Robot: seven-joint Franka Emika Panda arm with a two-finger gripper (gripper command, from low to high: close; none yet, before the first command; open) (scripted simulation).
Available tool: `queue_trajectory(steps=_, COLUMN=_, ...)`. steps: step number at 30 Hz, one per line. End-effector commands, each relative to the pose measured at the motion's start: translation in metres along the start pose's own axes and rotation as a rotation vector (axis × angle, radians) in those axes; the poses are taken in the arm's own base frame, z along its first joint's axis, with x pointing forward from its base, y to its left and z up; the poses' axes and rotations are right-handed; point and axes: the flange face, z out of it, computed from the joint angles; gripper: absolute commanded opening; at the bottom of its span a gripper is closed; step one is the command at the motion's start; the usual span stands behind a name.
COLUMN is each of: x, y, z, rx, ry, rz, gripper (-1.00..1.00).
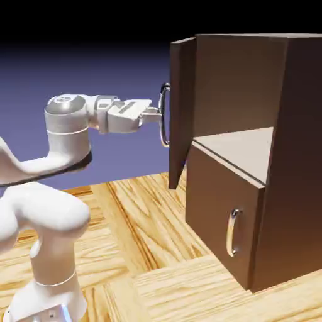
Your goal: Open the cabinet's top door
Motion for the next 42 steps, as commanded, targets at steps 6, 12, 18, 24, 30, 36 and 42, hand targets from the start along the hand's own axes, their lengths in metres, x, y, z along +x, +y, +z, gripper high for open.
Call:
queue_trajectory(steps=6, x=-0.012, y=-0.012, z=-0.036, rx=-0.076, ry=0.075, rz=0.0, gripper=-1.0)
queue_trajectory(steps=12, x=-0.03, y=-0.03, z=-0.076, rx=-0.164, ry=0.164, rz=0.0, gripper=-1.0)
queue_trajectory(steps=18, x=-0.056, y=-0.056, z=-0.12, rx=-0.271, ry=0.271, rz=0.0, gripper=-1.0)
queue_trajectory(steps=24, x=-0.088, y=-0.088, z=-0.159, rx=-0.383, ry=0.383, rz=0.0, gripper=-1.0)
queue_trajectory(steps=30, x=-0.118, y=-0.118, z=-0.186, rx=-0.477, ry=0.477, rz=0.0, gripper=-1.0)
queue_trajectory(steps=36, x=-0.143, y=-0.143, z=-0.202, rx=-0.548, ry=0.548, rz=0.0, gripper=-1.0)
queue_trajectory(steps=42, x=-0.164, y=-0.164, z=-0.214, rx=-0.609, ry=0.609, rz=0.0, gripper=-1.0)
